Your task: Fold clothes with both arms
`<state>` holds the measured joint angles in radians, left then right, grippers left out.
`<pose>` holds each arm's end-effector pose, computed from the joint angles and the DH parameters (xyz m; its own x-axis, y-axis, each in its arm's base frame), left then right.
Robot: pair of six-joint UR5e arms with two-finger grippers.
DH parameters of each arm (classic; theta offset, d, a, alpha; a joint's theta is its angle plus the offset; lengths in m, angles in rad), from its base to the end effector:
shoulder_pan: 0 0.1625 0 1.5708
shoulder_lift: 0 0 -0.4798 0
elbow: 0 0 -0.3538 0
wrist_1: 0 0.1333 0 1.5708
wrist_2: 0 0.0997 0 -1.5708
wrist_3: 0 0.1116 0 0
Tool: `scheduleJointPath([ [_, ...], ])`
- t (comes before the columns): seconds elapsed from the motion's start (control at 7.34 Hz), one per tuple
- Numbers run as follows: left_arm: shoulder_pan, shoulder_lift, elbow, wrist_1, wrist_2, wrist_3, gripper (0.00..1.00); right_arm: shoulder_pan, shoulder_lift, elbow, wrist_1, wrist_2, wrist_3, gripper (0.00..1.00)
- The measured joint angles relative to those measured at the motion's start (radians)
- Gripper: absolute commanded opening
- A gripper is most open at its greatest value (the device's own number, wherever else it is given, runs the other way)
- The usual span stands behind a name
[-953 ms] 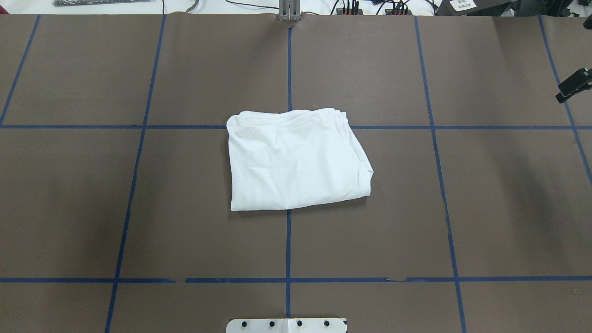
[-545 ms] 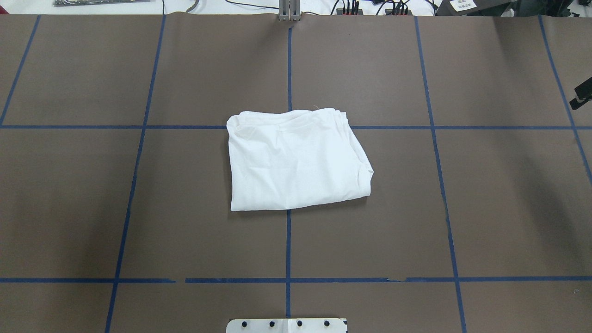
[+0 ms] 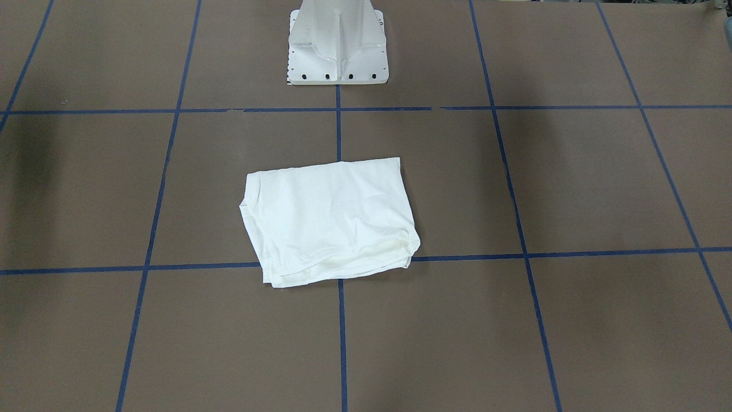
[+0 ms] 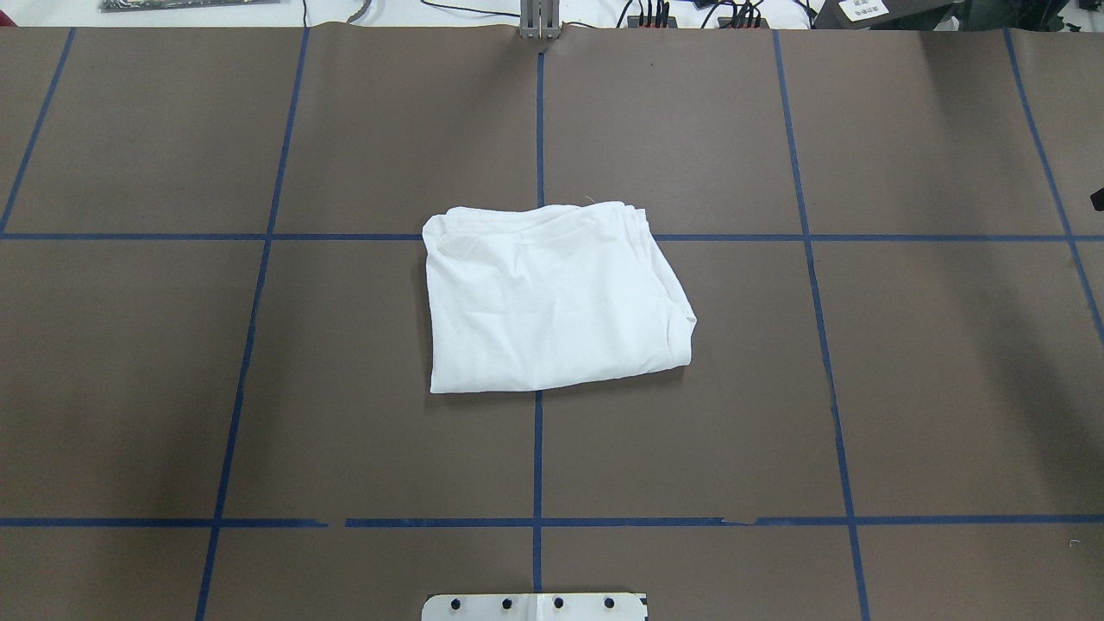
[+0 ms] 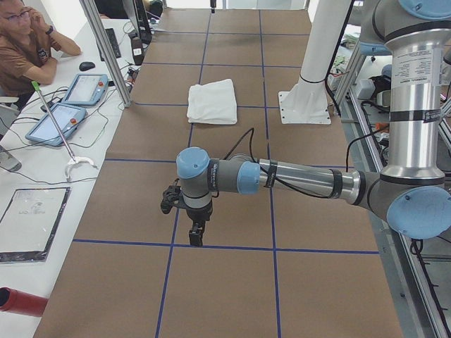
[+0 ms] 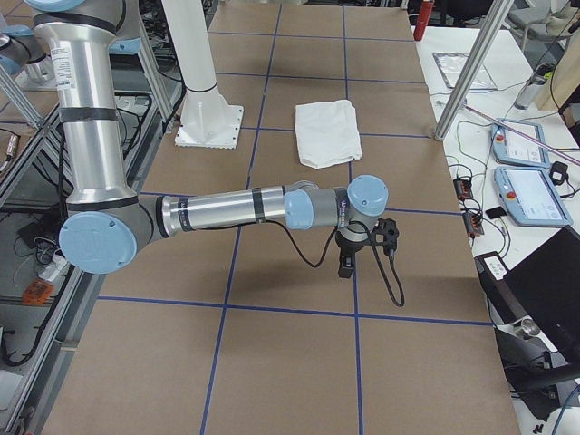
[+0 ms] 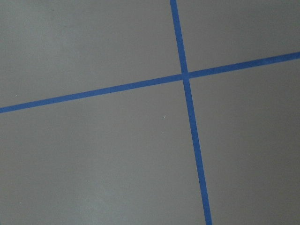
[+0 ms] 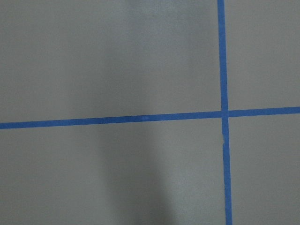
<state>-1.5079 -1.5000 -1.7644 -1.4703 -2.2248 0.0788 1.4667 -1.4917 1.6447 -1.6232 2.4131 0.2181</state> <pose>-0.0390 -0.4221 0.6841 0.7838 0.1418 -0.6046 -0.1249 0.9897 0.0701 -0.0016 -0.4968 0.6508 0.6612 0.0738 0.7465 -0.0406 0.9972 -0.0626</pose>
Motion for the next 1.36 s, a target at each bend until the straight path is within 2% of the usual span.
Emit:
scheduleJointPath([
  [0.27,-0.009,0.002,0.014,0.020,-0.066,0.012,1.00,0.015,-0.041,0.002,0.032,0.002,-0.013,1.00],
  [0.68,-0.010,0.003,0.012,0.021,-0.080,0.013,1.00,0.067,-0.083,0.004,0.087,-0.002,-0.030,1.00],
  [1.36,-0.010,0.001,0.004,0.021,-0.081,0.013,1.00,0.117,-0.086,0.005,0.014,-0.066,-0.180,1.00],
])
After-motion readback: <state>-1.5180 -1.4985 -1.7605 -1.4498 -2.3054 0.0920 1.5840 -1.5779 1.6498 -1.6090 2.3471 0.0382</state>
